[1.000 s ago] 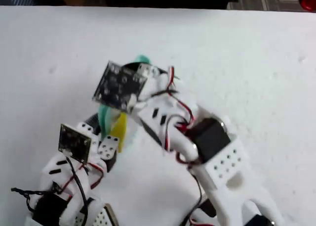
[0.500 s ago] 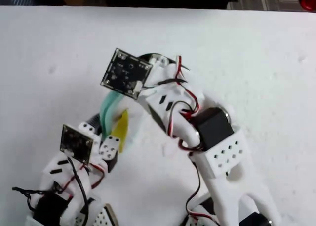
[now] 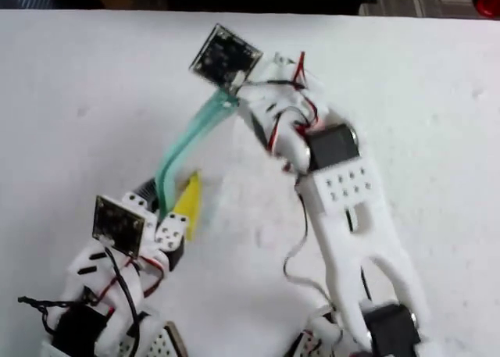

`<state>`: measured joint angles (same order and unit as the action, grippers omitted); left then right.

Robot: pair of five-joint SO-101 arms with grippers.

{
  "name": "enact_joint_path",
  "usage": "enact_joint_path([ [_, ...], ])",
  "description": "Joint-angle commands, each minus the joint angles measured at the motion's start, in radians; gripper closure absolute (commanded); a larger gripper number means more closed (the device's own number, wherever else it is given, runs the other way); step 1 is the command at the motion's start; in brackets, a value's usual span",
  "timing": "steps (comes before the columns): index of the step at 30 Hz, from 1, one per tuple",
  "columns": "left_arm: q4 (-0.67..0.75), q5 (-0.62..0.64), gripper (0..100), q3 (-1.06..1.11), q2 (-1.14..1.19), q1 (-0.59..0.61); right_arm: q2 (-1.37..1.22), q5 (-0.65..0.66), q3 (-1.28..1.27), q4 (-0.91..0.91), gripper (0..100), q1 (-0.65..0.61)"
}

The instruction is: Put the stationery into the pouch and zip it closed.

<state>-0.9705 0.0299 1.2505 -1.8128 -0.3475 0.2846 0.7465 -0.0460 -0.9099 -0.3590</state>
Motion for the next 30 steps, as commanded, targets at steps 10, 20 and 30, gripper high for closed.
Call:
enact_joint_path([
  [10, -0.015, -0.011, 98, -0.04, -0.015, 0.012, -0.124, 0.011, 0.035, 0.143, 98.1, 0.145],
  [20, -0.017, -0.011, 98, -0.04, -0.015, 0.012, -0.119, 0.011, 0.035, 0.15, 98.1, 0.148],
  [30, 0.035, -0.005, 98, -0.006, -0.015, 0.013, -0.002, 0.002, 0.123, -0.269, 72.8, 0.091],
])
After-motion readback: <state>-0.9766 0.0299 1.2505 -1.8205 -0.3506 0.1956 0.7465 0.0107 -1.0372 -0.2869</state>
